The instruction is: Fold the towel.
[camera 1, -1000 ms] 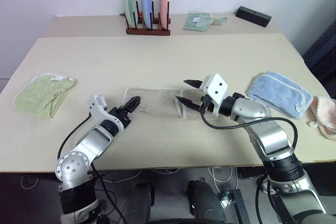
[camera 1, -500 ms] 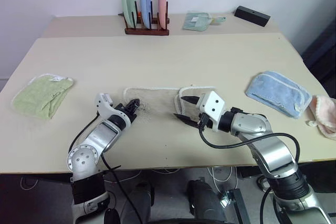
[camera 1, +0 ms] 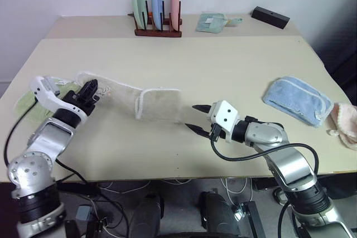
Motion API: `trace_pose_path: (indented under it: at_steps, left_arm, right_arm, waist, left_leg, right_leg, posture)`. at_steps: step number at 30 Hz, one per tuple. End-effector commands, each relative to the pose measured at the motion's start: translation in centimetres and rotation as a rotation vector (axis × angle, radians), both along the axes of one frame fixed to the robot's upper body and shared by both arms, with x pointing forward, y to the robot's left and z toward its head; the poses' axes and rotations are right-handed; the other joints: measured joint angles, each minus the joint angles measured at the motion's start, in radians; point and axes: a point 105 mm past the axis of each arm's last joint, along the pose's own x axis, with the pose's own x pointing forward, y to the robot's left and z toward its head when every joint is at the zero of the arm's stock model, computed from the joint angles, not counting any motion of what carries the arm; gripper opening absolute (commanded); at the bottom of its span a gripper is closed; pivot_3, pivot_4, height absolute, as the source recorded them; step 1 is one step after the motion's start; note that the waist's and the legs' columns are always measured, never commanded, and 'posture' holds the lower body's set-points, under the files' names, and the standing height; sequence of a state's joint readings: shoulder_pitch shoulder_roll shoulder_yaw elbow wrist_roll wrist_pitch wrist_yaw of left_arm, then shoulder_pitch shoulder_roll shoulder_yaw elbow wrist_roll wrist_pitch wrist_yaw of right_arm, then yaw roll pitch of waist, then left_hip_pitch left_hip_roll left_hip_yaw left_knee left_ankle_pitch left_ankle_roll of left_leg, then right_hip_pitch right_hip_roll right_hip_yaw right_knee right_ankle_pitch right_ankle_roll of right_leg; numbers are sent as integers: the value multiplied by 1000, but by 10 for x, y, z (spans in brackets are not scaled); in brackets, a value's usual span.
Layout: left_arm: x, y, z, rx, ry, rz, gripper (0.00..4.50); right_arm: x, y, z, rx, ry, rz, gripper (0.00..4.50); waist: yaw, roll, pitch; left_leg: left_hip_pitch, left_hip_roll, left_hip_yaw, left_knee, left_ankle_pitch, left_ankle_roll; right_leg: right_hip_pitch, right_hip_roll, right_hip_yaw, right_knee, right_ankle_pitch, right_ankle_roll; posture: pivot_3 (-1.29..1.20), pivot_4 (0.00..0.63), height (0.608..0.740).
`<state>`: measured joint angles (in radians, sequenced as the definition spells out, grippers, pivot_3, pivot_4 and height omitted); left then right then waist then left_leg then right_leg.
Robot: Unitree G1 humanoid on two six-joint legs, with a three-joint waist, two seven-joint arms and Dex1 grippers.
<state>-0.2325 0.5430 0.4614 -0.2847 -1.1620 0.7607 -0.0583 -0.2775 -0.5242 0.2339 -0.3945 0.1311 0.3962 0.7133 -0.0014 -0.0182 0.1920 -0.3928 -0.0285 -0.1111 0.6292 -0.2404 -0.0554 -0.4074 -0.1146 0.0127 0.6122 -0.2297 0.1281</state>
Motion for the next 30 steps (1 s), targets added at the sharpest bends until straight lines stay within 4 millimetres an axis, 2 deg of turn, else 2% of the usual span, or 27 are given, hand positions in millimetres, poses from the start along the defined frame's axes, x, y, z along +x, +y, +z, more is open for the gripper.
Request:
trace_pose_path:
  at_steps: [1,6,8,13,17,20,23,27,30]
  left_arm:
    - [-7,-57,6,252,-74,-275,55]
    - [-18,-117,-21,534,-93,-585,55]
    - [-18,-130,-34,591,-80,-639,55]
    - [-6,-140,-56,666,-23,-639,55]
    - [-3,-143,-57,648,-20,-640,55]
    - [-4,-143,-56,627,-21,-647,979]
    - [-4,-135,-49,611,-30,-617,2376]
    - [-6,-121,-28,526,-78,-579,4390]
    - [-7,-88,-5,407,-108,-488,4456]
  right_arm:
    - [1,4,7,9,-36,20,2889]
    - [2,3,4,7,-33,8,2889]
    - [2,2,4,8,-34,-1,2889]
    - [0,-2,3,12,-33,-34,2889]
    - [-3,-3,1,10,-29,-45,2889]
    - [-3,-3,1,11,-29,-50,2889]
    - [-2,-4,2,11,-31,-55,2889]
    - [0,-6,4,7,-40,-62,2889]
    - [9,-11,14,40,-59,-103,2889]
  waist:
    - [1,0,0]
    - [-10,1,0]
    - [-14,1,1]
    - [-12,1,1]
    - [-12,1,1]
    - [-12,1,1]
    - [-13,1,1]
    - [-13,1,1]
    - [-16,1,1]
  left_leg:
    - [0,0,0,0,0,0]
    - [0,0,1,-1,0,0]
    - [0,0,1,-2,0,0]
    - [0,1,1,-2,0,0]
    - [0,1,1,-2,0,0]
    - [0,1,1,-2,0,0]
    - [0,1,1,-2,0,0]
    - [0,1,1,-2,0,0]
    - [0,1,1,-2,0,0]
  right_leg:
    - [0,0,0,0,0,0]
    - [-1,0,1,0,0,0]
    - [-1,0,1,0,0,0]
    - [-2,1,1,1,0,1]
    - [-2,1,1,0,0,1]
    - [-2,1,1,1,0,1]
    - [-2,1,1,1,0,1]
    - [-2,1,1,1,0,1]
    - [-2,1,1,1,0,2]
  posture:
    - [0,150,740]
    - [0,150,740]
    - [0,150,740]
    - [0,150,740]
    - [0,150,740]
    - [0,150,740]
    - [0,150,740]
    - [0,150,740]
    - [0,150,740]
